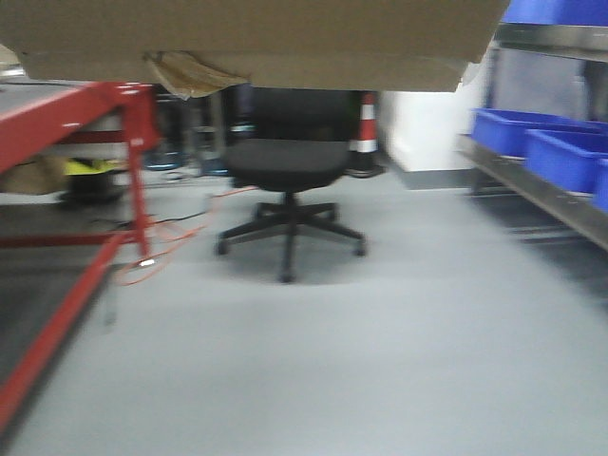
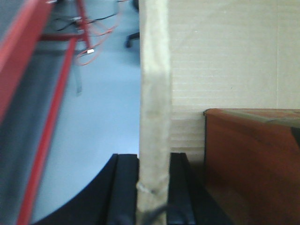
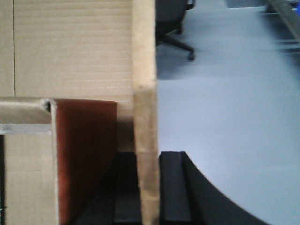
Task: Stack two boxes on right shelf middle
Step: 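Carry the held boxes past the red table toward the steel shelf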
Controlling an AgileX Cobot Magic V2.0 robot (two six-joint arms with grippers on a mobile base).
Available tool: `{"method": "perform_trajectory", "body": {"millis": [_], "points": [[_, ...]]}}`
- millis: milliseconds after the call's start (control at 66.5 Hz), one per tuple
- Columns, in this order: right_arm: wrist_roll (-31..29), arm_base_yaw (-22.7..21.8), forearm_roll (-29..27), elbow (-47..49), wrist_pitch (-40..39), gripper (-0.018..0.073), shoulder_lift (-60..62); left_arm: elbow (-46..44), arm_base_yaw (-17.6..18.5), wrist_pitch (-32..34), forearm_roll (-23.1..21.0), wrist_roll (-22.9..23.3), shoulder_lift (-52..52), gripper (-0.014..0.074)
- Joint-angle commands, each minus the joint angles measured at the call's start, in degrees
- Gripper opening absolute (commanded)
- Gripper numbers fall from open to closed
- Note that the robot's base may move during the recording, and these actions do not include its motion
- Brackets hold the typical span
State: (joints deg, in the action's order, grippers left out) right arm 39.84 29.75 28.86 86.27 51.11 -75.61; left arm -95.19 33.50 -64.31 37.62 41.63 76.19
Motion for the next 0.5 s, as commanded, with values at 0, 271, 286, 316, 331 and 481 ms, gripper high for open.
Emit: {"method": "perform_trajectory", "body": {"millis": [0,271,286,316,331,481], "points": [[0.2,-0.4,3.4,0.5,-0.9,-0.0162,0.9,-0.8,-0.1,0.8,2.7,0.4,-1.0,-0.0111],[0.2,-0.4,3.4,0.5,-2.5,-0.0162,0.9,-0.8,-0.1,0.8,2.7,0.4,-1.0,-0.0111],[0.2,-0.4,3.4,0.5,-2.8,-0.0162,0.9,-0.8,-0.1,0.8,2.7,0.4,-1.0,-0.0111],[0.2,-0.4,3.4,0.5,-3.3,-0.0162,0.9,-0.8,-0.1,0.8,2.7,0.4,-1.0,-0.0111],[0.2,-0.4,3.4,0.5,-3.6,-0.0162,0.9,-0.8,-0.1,0.8,2.7,0.4,-1.0,-0.0111],[0.2,-0.4,3.4,0.5,-7.2,-0.0162,0.9,-0.8,-0.1,0.8,2.9,0.4,-1.0,-0.0111]]}}
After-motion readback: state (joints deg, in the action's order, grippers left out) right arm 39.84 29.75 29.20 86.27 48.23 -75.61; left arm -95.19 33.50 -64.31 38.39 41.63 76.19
